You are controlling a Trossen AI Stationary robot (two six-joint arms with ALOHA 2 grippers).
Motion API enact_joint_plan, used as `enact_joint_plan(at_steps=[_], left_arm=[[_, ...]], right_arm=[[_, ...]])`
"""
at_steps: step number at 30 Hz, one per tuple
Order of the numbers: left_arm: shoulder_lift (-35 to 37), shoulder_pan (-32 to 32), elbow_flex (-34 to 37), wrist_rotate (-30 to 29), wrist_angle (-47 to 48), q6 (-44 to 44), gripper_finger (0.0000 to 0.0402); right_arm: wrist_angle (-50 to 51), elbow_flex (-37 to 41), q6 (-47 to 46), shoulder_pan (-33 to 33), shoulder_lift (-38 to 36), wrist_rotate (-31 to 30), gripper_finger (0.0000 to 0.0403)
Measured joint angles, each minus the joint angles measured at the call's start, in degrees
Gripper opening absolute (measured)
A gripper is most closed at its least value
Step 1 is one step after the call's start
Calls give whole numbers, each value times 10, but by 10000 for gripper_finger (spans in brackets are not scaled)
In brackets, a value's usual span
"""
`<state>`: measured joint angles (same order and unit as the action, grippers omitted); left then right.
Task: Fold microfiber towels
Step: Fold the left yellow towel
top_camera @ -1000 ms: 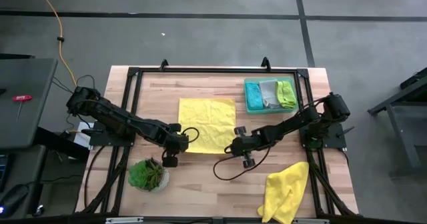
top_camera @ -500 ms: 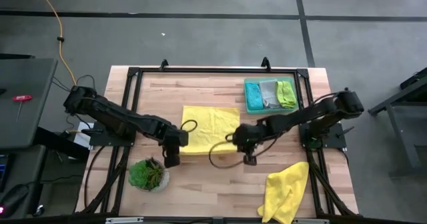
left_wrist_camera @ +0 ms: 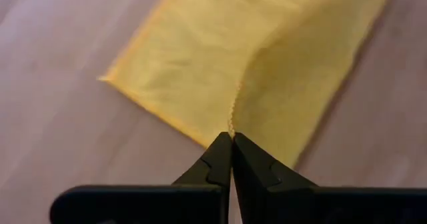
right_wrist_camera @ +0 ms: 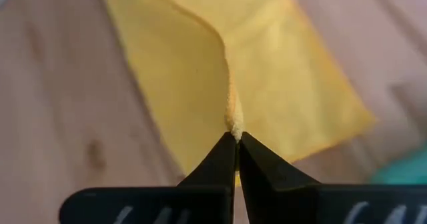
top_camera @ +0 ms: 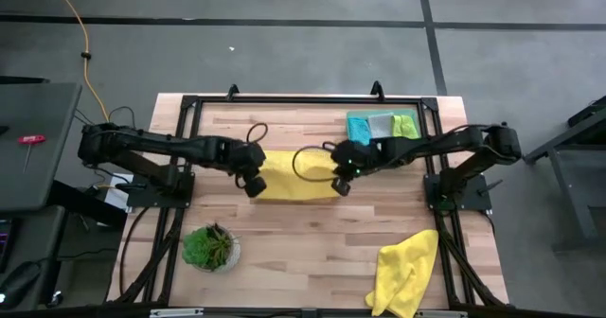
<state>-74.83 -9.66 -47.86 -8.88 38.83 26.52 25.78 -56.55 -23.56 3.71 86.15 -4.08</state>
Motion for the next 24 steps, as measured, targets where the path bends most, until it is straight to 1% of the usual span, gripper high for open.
enact_joint_plan(at_steps=[3,8,17,21,24], left_arm=[[-19,-23,0,-10,0,-6,0],[-53,-45,0,-13,-3,-8,0],[-72,-47,0,-44,-40,-12,1],[-72,-47,0,-80,-41,-12,1],[-72,-48,0,-91,-41,-12,3]], right_arm=[[6,0,-11,21,0,-17,0],[18,0,-30,40,0,-18,0],[23,0,-48,42,0,-22,0],[23,0,-72,42,0,-55,0],[23,0,-75,42,0,-73,0]])
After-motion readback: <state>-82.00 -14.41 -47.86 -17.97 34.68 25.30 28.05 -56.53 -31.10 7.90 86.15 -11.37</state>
